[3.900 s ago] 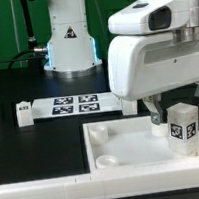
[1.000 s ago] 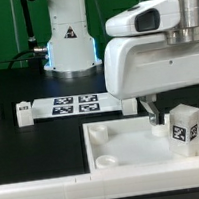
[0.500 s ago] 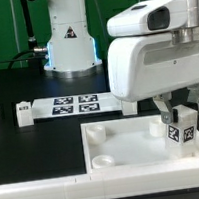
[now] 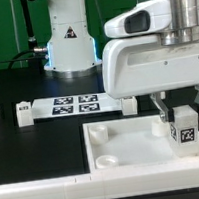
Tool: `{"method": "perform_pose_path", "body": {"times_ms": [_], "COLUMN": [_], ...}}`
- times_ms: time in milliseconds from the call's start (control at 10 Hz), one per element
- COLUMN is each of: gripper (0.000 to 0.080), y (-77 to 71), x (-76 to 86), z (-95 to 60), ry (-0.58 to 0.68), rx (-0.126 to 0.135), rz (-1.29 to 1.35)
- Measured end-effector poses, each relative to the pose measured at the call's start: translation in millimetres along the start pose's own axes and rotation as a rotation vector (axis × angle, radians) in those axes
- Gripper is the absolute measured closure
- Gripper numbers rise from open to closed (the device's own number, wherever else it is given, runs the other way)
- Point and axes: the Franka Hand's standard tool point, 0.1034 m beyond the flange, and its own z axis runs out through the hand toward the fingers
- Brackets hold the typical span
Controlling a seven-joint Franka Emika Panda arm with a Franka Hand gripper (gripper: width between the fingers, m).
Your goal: Assemble square table
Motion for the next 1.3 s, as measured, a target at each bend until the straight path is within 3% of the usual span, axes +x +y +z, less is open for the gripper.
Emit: {"method": "perform_pose_path", "body": {"times_ms": [500, 800, 900, 1000, 1100, 1200, 1300], "gripper": [0.0511, 0.0511, 0.0437, 0.0437, 0.027, 0.027, 0.0177], "y": [1.2, 0.9, 1.2, 1.4, 2.9, 1.7, 2.2], "x": [-2.7, -4.6, -4.7, -4.8, -4.4, -4.7, -4.7], "z": [1.3, 1.0, 1.3, 1.4, 1.3, 1.5, 1.6], "ry": [0.007, -0.021, -0.021, -0.021, -0.021, -0.02, -0.02], "rx": [0.004, -0.001, -0.001, -0.001, -0.001, -0.001, 0.0], "rz": [0.673, 0.912, 0.897, 0.848, 0.794, 0.737, 0.639]}}
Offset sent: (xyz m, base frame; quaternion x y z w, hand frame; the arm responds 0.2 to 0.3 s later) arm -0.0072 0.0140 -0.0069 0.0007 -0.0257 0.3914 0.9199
